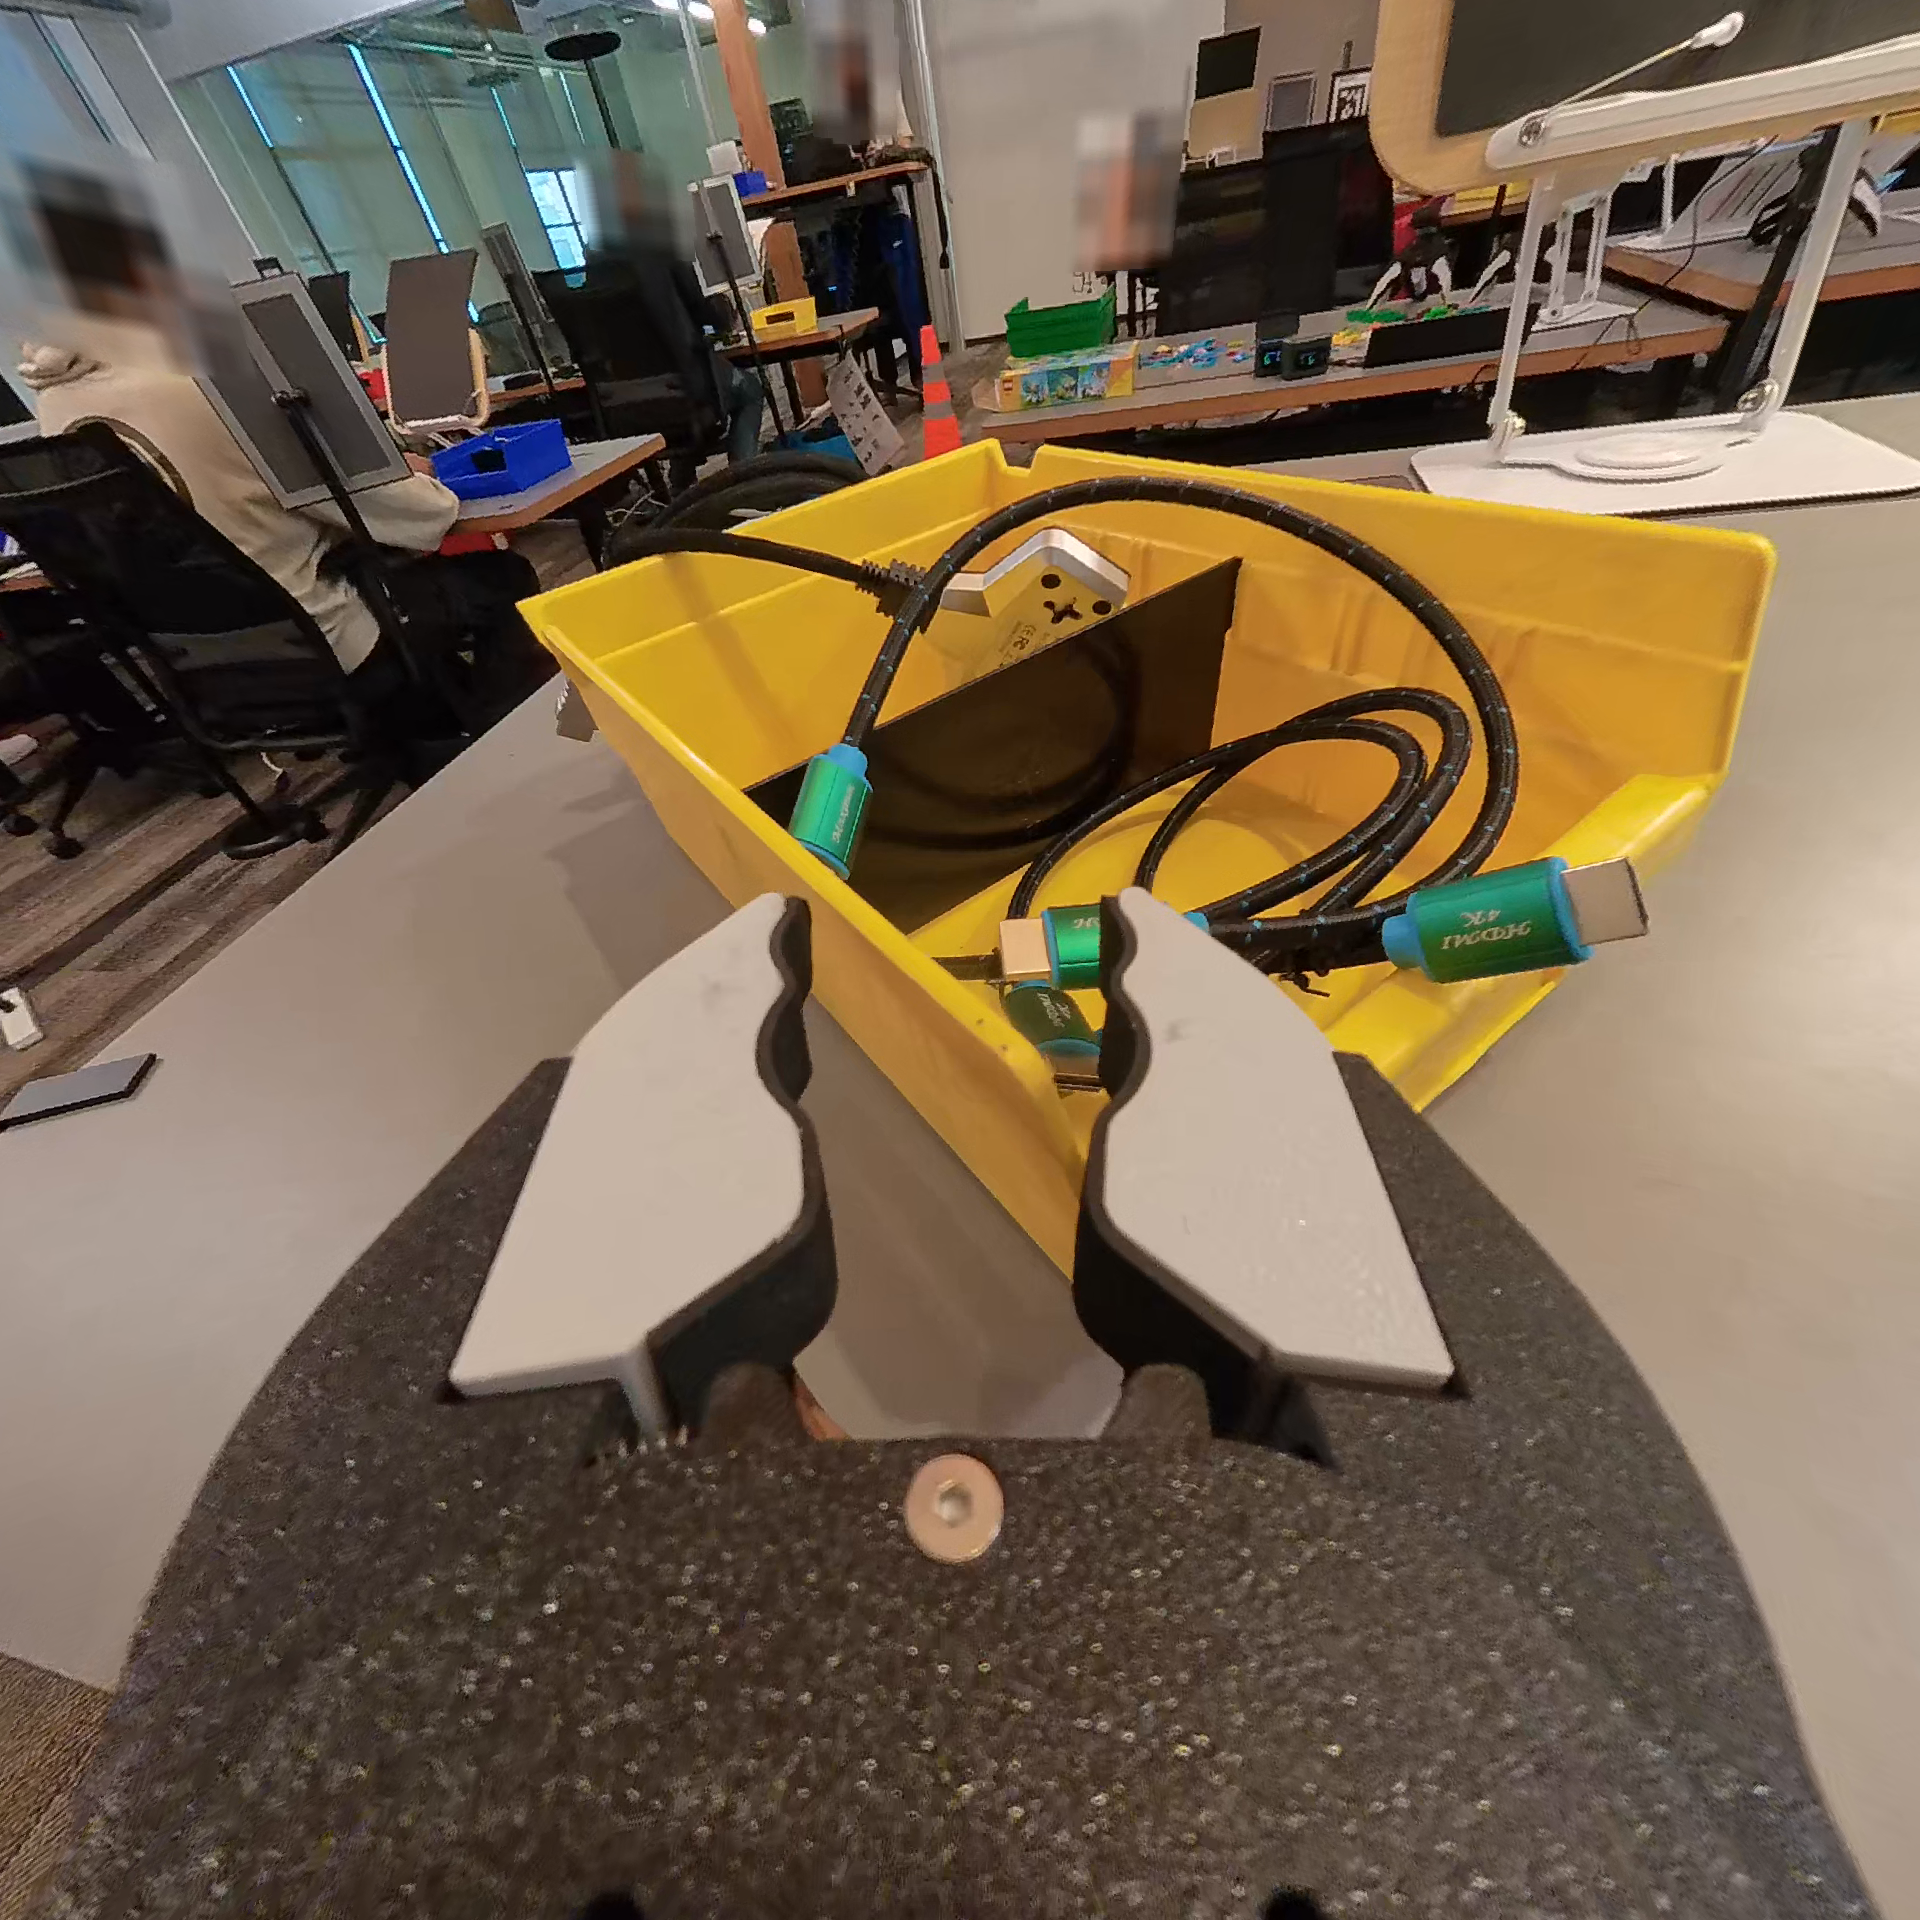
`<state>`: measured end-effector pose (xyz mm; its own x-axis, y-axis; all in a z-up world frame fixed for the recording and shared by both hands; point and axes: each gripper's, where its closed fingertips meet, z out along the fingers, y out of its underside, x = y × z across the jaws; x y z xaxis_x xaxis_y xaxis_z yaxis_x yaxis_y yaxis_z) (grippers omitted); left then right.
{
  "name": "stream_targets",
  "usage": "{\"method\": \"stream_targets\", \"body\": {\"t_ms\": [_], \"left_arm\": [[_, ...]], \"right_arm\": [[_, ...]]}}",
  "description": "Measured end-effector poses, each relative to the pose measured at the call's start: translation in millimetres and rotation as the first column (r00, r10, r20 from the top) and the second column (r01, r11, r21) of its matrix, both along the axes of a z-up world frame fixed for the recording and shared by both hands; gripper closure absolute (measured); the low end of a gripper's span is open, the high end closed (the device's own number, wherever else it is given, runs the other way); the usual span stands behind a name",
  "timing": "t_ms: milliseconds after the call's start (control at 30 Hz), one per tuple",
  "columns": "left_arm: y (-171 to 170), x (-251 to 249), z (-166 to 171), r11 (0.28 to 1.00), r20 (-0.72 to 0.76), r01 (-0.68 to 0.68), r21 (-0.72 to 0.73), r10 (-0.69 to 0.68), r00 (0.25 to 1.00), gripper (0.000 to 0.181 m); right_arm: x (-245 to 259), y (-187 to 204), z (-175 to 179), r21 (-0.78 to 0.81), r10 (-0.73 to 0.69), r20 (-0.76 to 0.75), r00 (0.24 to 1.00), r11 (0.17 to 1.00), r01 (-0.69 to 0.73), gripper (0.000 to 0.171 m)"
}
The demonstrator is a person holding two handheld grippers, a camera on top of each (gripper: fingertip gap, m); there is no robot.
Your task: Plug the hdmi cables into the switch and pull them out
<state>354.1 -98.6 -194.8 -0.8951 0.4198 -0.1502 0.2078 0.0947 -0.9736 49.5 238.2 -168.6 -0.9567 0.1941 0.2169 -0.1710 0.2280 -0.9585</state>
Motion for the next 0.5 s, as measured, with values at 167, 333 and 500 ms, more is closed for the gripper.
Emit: {"method": "stream_targets", "body": {"t_ms": [167, 333, 500], "left_arm": [[-3.9, -3.0, 0.2, 1.000, -0.024, -0.024, 0.014, 0.024, 0.999, 0.127], [-15.3, 10.2, 1.9, 0.998, 0.036, -0.070, -0.002, 0.070, 0.997, 0.132], [-41.0, 50.1, -3.8, 0.989, 0.131, -0.149, 0.003, 0.147, 0.980, 0.140]], "right_arm": [[10.4, -24.0, -13.4, 0.028, -0.109, -0.106, 0.988, 0.993, 0.113, 0.082], [-6.8, -18.0, -26.3, 0.075, -0.111, -0.135, 0.985, 0.990, 0.121, 0.091], [-45.7, 10.5, -27.5, 0.197, -0.023, -0.216, 0.976, 0.978, 0.067, 0.097]]}}
